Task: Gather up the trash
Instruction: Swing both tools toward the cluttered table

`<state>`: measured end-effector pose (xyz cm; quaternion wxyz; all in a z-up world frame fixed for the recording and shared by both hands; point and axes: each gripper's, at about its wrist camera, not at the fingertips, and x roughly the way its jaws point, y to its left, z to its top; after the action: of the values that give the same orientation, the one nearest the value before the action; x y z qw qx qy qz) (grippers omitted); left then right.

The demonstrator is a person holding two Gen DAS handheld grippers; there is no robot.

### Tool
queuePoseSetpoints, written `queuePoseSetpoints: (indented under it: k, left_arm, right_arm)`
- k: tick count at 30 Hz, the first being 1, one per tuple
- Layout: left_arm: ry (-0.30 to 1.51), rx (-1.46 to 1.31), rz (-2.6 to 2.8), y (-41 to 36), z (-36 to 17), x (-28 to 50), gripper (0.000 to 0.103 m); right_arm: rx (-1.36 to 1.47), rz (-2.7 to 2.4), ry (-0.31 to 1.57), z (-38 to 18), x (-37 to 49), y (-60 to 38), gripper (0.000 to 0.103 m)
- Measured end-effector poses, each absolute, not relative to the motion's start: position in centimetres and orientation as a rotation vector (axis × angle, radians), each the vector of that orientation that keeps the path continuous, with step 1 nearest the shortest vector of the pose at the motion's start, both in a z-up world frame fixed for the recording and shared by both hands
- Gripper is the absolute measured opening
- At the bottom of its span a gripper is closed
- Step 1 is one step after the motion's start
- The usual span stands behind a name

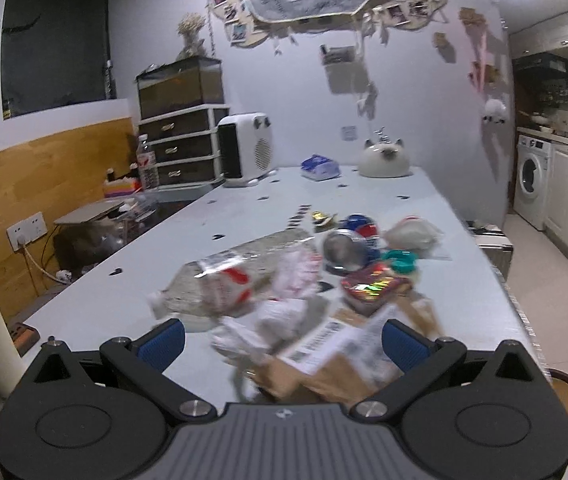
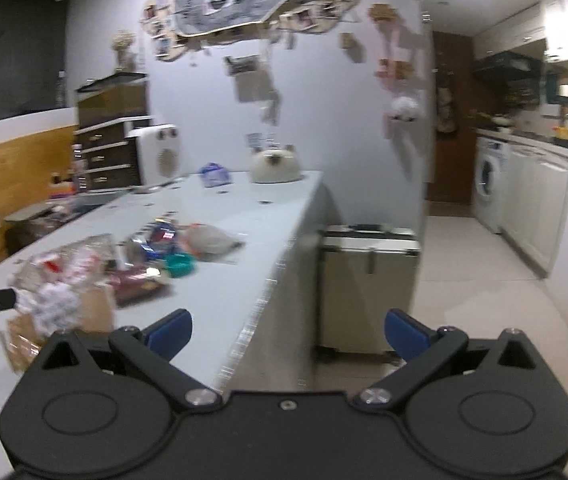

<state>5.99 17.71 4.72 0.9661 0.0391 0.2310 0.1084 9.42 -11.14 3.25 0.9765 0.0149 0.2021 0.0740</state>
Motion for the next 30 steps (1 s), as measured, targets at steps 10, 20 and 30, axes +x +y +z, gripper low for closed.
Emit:
queuePoseSetpoints:
  k: [10,20,30]
  left_arm:
    - [0.468,0.131,0.13,23.3,3.8,9.9,0.103]
    - [0.492,0.057,0.058,27.3,3.5,12.9,0.103]
    - [0.489,-0.119,-0.086,30.5,2.8,15.4,0.102]
  right_arm:
    - [0.238,0.243,0.569,3.3,13.4,-3.7,0.103]
    - [0.612,0.286,0.874,-1.3,17.3,3.3,0.103]
    - [0.773,0.113,0.91,-2.9,18.0,7.4,0.103]
